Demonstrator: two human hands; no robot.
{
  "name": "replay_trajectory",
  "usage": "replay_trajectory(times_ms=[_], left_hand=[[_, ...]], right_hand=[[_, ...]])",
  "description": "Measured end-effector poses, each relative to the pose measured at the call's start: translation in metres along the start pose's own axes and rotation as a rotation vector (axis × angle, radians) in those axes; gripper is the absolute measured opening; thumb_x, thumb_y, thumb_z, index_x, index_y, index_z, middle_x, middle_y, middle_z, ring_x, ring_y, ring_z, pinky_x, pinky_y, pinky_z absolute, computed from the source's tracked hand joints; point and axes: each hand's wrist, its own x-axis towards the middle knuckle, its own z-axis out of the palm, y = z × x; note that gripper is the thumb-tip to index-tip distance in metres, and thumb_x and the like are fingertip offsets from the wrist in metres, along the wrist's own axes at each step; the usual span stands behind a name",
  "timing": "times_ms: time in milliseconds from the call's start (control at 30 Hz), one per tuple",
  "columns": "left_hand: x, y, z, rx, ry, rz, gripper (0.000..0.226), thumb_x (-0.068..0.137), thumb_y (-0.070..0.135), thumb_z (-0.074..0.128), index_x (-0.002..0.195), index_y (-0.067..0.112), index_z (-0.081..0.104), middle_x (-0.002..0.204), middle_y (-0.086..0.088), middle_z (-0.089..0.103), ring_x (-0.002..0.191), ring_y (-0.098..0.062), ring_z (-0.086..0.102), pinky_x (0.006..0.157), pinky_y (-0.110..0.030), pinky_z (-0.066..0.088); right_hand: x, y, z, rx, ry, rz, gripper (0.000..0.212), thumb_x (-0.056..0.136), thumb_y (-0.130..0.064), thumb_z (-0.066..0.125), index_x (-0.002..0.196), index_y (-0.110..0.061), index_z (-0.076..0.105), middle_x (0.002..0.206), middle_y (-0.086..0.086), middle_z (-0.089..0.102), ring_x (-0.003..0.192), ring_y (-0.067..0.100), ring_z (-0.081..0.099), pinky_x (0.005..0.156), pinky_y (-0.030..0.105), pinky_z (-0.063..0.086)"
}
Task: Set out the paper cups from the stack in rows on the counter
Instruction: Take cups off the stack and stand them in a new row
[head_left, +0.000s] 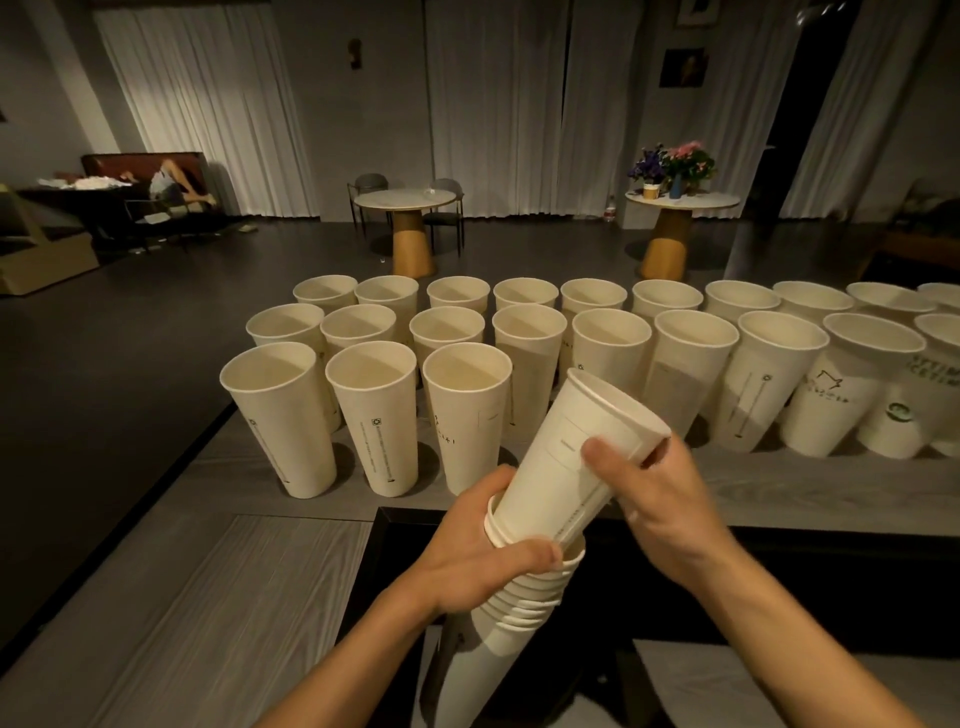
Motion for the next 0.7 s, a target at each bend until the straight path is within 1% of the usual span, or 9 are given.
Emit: replay_trajectory(times_ms=[67,100,200,267,367,433,500,600,700], left_hand=[[0.002,-0.002,-0.001,-0.019,-0.018,0.004,0.072,0.068,0.038,0.086,0.132,0.017,0.060,0.124,-0.010,0.069,0.116,-0.030,0.067,0.099,-0.060,0.055],[0.003,-0.004,-0.001,-0.009,-0.027,-0.004,0.072,0.068,0.038,0.087,0.132,0.018,0.060,0.123,-0.008,0.070,0.115,-0.029,0.068,0.098,-0.057,0.056],[0.002,-0.011,-0.003,0.072,-0.027,-0.046,0.070,0.061,0.046,0.088,0.123,0.029,0.061,0.113,0.003,0.070,0.106,-0.018,0.069,0.092,-0.041,0.059],[0.001,-0.017,-0.004,0.102,-0.032,-0.083,0.072,0.058,0.051,0.088,0.122,0.035,0.060,0.114,0.005,0.067,0.107,-0.015,0.066,0.090,-0.033,0.058],[0.001,-0.018,-0.004,0.110,-0.050,-0.105,0.074,0.057,0.053,0.088,0.123,0.035,0.060,0.114,0.007,0.067,0.106,-0.009,0.066,0.087,-0.024,0.056],[0.002,-0.016,-0.001,0.083,-0.043,-0.091,0.072,0.057,0.051,0.088,0.121,0.032,0.061,0.112,0.007,0.069,0.103,-0.006,0.067,0.086,-0.024,0.057],[0.003,-0.014,0.000,0.081,-0.042,-0.083,0.074,0.057,0.053,0.088,0.122,0.032,0.061,0.114,0.007,0.069,0.106,-0.008,0.067,0.088,-0.027,0.058],[0.003,-0.013,-0.001,0.097,-0.048,-0.090,0.080,0.056,0.057,0.088,0.126,0.033,0.059,0.117,0.009,0.068,0.109,-0.007,0.066,0.089,-0.024,0.057],[0.003,-0.011,-0.004,0.101,-0.047,-0.096,0.084,0.056,0.058,0.088,0.129,0.035,0.057,0.119,0.011,0.067,0.111,-0.004,0.065,0.090,-0.022,0.056]], right_hand=[[-0.004,0.009,0.005,0.033,-0.140,0.013,0.062,0.064,-0.019,0.092,0.119,-0.008,0.066,0.110,0.015,0.076,0.105,0.031,0.073,0.080,0.032,0.060],[-0.003,0.010,0.005,0.023,-0.153,0.000,0.056,0.066,-0.011,0.088,0.117,-0.008,0.066,0.109,0.015,0.077,0.104,0.031,0.074,0.079,0.032,0.060],[0.015,-0.002,-0.012,0.023,0.032,-0.091,0.067,0.055,-0.026,0.091,0.116,-0.016,0.067,0.108,0.007,0.078,0.104,0.024,0.074,0.079,0.034,0.061],[0.030,-0.011,-0.022,-0.118,0.151,-0.166,0.073,0.053,-0.031,0.098,0.119,-0.025,0.066,0.111,-0.002,0.077,0.106,0.015,0.073,0.084,0.036,0.060],[0.050,0.002,-0.021,-0.361,0.150,-0.130,0.083,0.058,-0.027,0.099,0.131,-0.023,0.060,0.118,-0.007,0.074,0.110,0.008,0.070,0.094,0.041,0.058],[0.059,0.020,-0.015,-0.472,0.128,-0.102,0.090,0.052,-0.037,0.101,0.131,-0.025,0.059,0.120,-0.011,0.072,0.112,0.005,0.068,0.099,0.042,0.056],[0.065,0.033,-0.008,-0.576,0.095,-0.086,0.094,0.048,-0.042,0.099,0.131,-0.028,0.056,0.121,-0.018,0.067,0.111,-0.001,0.063,0.096,0.030,0.055],[0.072,0.036,0.000,-0.646,0.078,-0.086,0.085,0.058,-0.031,0.099,0.127,-0.033,0.050,0.111,-0.027,0.059,0.102,-0.007,0.057,0.081,0.009,0.044],[0.076,0.043,-0.001,-0.618,0.068,-0.019,0.081,0.062,-0.033,0.097,0.128,-0.033,0.051,0.117,-0.018,0.064,0.111,0.005,0.061,0.093,0.029,0.053]])
